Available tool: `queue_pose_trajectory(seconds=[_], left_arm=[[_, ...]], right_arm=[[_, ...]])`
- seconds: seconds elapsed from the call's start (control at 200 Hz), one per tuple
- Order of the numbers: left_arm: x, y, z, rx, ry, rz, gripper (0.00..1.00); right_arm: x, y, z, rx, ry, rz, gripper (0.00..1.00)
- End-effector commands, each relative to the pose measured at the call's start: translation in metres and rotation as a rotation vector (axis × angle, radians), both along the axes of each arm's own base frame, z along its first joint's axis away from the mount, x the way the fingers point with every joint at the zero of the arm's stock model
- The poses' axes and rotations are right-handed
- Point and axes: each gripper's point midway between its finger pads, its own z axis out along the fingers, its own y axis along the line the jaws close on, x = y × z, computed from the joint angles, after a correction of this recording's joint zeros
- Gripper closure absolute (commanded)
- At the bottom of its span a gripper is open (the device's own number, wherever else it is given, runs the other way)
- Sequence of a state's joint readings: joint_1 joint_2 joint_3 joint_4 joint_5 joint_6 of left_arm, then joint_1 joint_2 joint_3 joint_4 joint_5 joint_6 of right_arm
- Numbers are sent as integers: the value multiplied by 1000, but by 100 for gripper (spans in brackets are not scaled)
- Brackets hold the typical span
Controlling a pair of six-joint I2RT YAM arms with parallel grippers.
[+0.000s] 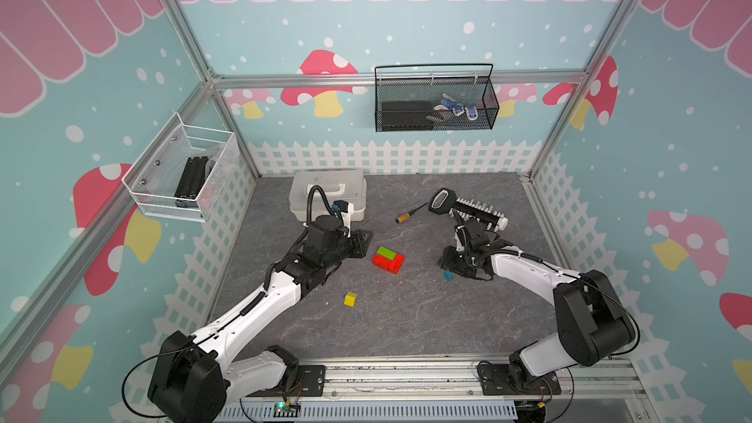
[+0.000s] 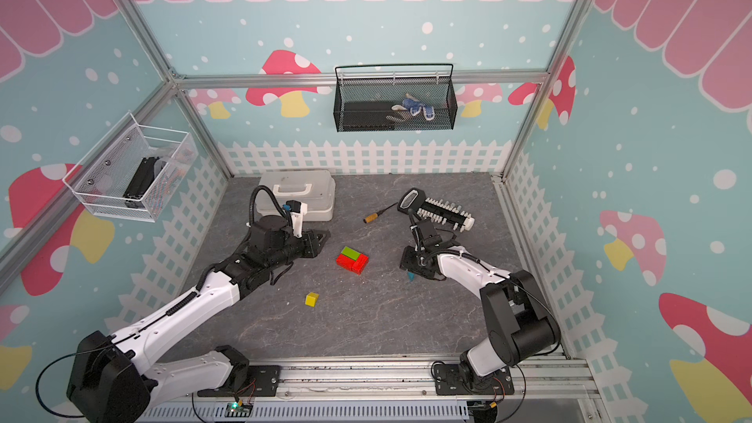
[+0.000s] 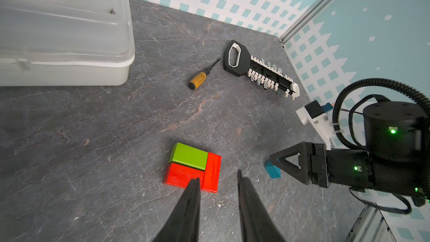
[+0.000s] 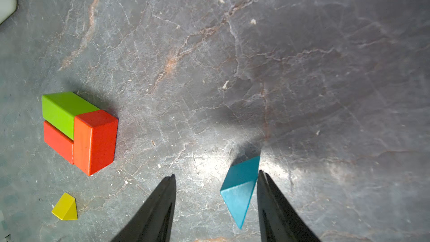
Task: Assemble a piece of candy with building blocks
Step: Pick up the building block from the center of the board.
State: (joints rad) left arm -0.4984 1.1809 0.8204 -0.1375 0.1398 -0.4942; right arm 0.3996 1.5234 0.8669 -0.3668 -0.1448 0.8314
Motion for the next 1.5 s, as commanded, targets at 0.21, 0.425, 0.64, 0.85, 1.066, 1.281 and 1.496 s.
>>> queue_pose_trajectory(seconds=[0.21, 0.425, 0.64, 0.85, 1.066, 1.281, 1.496], left_arm=[[1, -1, -8, 3, 35, 1, 70], [2, -3, -14, 8, 54, -5, 71], [2, -7, -18, -5, 77, -17, 74], [1, -11, -19, -16, 95, -30, 74], [1, -7, -18, 2, 86, -24, 74], [0, -6, -22, 12, 95, -23, 74], [-1, -5, -24, 16, 99, -22, 74]], right_arm=[[-2, -12, 24, -82, -40, 8, 47], [-19, -18, 18, -123, -10, 37, 54], [-19, -11, 8, -126, 16, 68, 54], [-15, -8, 0, -143, 40, 88, 54], [-11, -6, -6, -155, 46, 92, 55], [-12, -4, -11, -164, 58, 95, 59], [-12, -6, -13, -178, 59, 90, 61]])
